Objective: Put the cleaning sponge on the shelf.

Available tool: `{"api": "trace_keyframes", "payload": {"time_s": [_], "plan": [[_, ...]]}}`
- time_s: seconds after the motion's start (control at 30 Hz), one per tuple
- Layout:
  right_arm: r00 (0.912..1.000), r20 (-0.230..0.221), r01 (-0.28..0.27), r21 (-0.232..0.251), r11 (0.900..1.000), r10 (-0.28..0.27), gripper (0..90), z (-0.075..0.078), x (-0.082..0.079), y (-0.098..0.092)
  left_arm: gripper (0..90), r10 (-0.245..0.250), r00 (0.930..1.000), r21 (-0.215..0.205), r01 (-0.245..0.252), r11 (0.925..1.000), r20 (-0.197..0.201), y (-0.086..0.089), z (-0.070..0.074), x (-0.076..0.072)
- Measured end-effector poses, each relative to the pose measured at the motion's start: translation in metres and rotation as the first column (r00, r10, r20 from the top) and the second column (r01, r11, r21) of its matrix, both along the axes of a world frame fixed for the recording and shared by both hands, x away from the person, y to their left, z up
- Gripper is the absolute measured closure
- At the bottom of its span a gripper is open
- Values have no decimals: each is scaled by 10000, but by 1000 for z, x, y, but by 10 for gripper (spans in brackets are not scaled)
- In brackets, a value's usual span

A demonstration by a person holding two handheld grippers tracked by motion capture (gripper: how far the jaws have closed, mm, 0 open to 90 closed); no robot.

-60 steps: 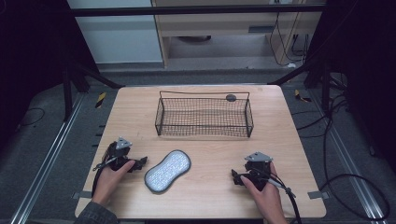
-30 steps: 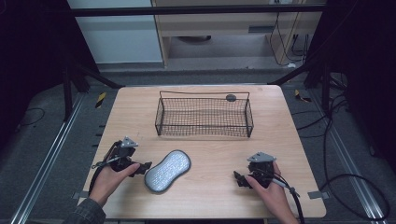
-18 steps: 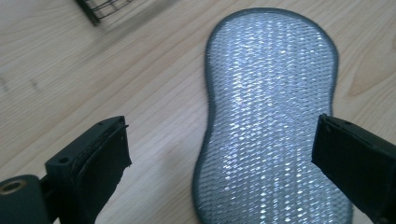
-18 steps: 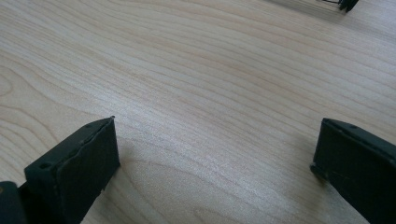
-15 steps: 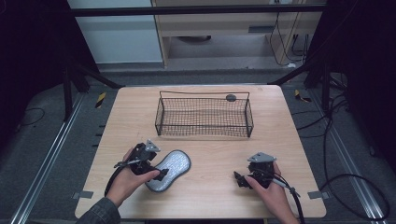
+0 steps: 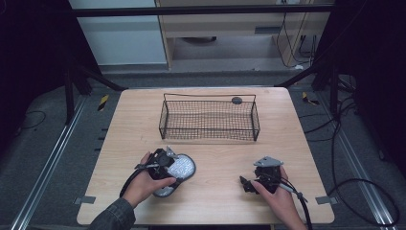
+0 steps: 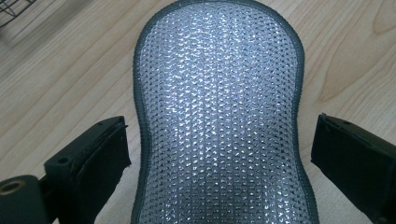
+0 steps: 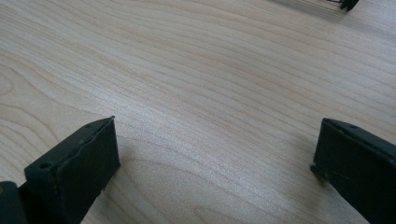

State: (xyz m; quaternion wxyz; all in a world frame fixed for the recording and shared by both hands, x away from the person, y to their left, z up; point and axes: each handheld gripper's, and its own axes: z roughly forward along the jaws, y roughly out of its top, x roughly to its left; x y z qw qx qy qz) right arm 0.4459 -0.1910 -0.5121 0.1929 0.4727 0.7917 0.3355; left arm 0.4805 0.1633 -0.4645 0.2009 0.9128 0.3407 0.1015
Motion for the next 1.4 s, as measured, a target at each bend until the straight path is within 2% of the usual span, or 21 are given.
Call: {"api": "trace_keyframes", "payload": {"time_s": [0.27, 0.43, 0.57, 0.6, 0.73, 0.83, 1.2, 1.4], "plan": [[10000, -10, -11, -3, 10000, 11, 4, 0, 0, 0, 35, -114, 9996, 348, 123, 9993, -277, -10, -5, 2], [10000, -15, -16, 2, 10000, 16, 4, 0, 0, 0, 36, -356, 9984, 630, 384, 9973, -448, -16, -6, 6], [10000, -24, -29, -13, 10000, 29, 4, 0, 0, 0, 36, -234, 9984, 644, 267, 9976, -518, -16, -8, 9], [9999, 130, -104, -167, 9998, 106, 4, -1, 0, -1, 37, -198, 9985, 675, 233, 9974, -519, -15, -8, 11], [9999, 95, -80, -123, 9999, 81, 4, -1, 0, 0, 33, -150, 9983, 674, 188, 9976, -559, -13, -10, 13], [9999, 86, -80, -108, 9999, 81, 4, -1, 0, 0, 20, -50, 9969, 574, 95, 9983, -780, -11, -13, 15], [9998, 113, -146, -155, 9998, 148, 4, -1, 0, 0, 3, -162, 9924, 756, 256, 9968, -1216, -11, -18, 19], [9998, 116, -153, -171, 9997, 155, 4, -1, 0, 0, 27, -256, 9927, 808, 353, 9961, -1177, -11, -16, 19]]}}
